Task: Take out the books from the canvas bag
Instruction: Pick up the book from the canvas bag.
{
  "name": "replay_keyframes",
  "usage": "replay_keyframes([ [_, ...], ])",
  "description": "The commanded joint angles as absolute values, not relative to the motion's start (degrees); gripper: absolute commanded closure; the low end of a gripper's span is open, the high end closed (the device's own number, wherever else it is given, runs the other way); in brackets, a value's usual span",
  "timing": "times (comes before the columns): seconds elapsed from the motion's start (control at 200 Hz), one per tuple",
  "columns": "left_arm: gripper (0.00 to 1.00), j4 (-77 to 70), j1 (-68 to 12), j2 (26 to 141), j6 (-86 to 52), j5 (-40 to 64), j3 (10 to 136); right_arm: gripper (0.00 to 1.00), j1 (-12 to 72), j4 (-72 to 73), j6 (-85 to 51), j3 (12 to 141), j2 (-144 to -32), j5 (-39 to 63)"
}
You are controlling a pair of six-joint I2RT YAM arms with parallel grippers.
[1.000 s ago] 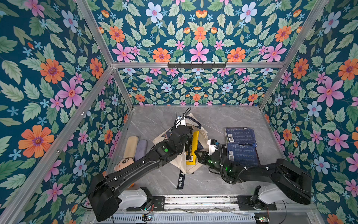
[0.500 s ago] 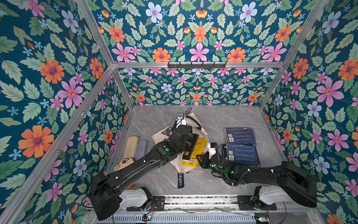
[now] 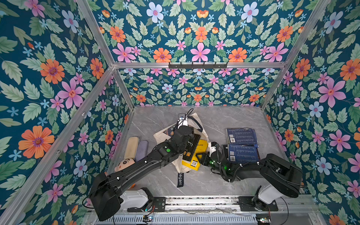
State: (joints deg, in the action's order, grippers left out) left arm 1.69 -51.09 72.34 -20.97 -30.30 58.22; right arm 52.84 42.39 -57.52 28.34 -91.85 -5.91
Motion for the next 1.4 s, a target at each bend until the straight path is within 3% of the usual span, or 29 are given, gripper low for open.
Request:
replay_keyframes([
  [0.0,1.00,-0.71,-51.16,72.26,-22.01,-29.32,58.73,0.48,52.73,47.47,-59.68,29.44,-93.42,-5.45],
  [0.125,1.00,-1.23,-51.15,71.08,-21.63,-29.70,58.20,0.57,52.73,51.11,-59.59,29.69,-96.81,-6.31],
  [0.285,1.00,-1.37,-51.20,70.66,-21.53,-30.11,57.99,0.81,52.75,53.30,-60.35,29.62,-98.33,-4.99],
  [0.48,1.00,-1.08,-51.20,71.17,-21.87,-31.28,58.17,1.00,53.10,50.00,-59.94,27.48,-91.14,-5.43],
  [0.75,1.00,0.35,-51.20,71.93,-23.91,-34.90,58.79,1.00,55.81,30.25,-53.67,28.96,-74.64,-7.24],
  [1.185,1.00,2.95,-50.80,73.91,-26.51,-38.34,60.38,1.00,57.32,13.16,-44.01,27.31,-47.19,-8.14],
  [1.395,1.00,4.04,-49.75,74.36,-27.77,-38.54,60.82,1.00,57.42,0.12,-45.09,28.25,-33.78,-21.93],
])
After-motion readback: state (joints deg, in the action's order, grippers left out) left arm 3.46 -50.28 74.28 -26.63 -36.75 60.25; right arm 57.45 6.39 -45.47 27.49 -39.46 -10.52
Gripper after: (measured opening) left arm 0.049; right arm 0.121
